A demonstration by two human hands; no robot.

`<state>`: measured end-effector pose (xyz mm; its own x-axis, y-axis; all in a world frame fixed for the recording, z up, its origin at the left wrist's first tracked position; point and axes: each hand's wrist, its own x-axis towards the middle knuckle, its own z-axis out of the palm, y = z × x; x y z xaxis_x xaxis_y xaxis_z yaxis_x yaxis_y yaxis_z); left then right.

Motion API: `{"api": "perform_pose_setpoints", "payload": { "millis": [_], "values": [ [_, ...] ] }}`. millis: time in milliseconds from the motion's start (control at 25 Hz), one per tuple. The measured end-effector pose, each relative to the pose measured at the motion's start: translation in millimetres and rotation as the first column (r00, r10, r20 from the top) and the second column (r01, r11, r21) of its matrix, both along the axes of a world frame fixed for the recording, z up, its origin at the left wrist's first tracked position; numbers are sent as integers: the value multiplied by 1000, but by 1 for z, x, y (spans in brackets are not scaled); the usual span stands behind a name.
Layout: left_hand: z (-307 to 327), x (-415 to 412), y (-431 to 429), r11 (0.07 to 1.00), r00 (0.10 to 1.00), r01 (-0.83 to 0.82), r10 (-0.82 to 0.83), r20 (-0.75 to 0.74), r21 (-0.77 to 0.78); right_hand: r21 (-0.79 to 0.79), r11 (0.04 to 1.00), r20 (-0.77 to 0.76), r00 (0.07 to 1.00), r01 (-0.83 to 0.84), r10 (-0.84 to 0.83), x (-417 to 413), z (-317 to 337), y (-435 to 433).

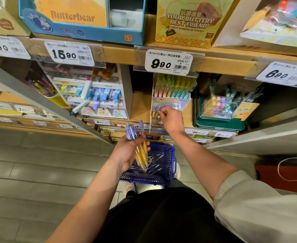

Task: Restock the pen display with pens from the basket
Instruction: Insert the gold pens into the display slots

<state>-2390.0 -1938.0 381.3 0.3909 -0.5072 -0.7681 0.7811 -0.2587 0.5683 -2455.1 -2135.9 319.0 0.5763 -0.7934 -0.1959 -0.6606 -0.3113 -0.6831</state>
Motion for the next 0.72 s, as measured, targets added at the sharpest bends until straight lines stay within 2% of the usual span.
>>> {"api": "perform_pose_setpoints", "payload": {
  "millis": [240,360,440,520,560,600,720],
  "values": [
    [7,-4,-3,1000,1000,17,-17,10,-19,-12,1000,-138,990,8,-9,7,5,-2],
    [7,-4,-6,1000,1000,15,-15,18,-21,115,993,-233,972,35,-8,3,16,-2],
    [5,-2,-7,1000,1000,10,-10,28,-9,353,935,-110,994,21,19,-8,29,7],
    [3,-2,-9,1000,999,21,-21,46,7,646,760,106,994,-66,-4,-22,46,22],
    [1,-3,-10,999,998,35,-36,60,13,716,687,183,983,-121,-18,-28,51,29],
    [0,-5,-11,999,996,50,-51,74,16,738,656,227,974,-158,-21,-32,53,34],
    [-3,-10,-15,996,992,87,-89,91,28,704,698,224,974,-131,-44,-37,55,43]
  ]
}}
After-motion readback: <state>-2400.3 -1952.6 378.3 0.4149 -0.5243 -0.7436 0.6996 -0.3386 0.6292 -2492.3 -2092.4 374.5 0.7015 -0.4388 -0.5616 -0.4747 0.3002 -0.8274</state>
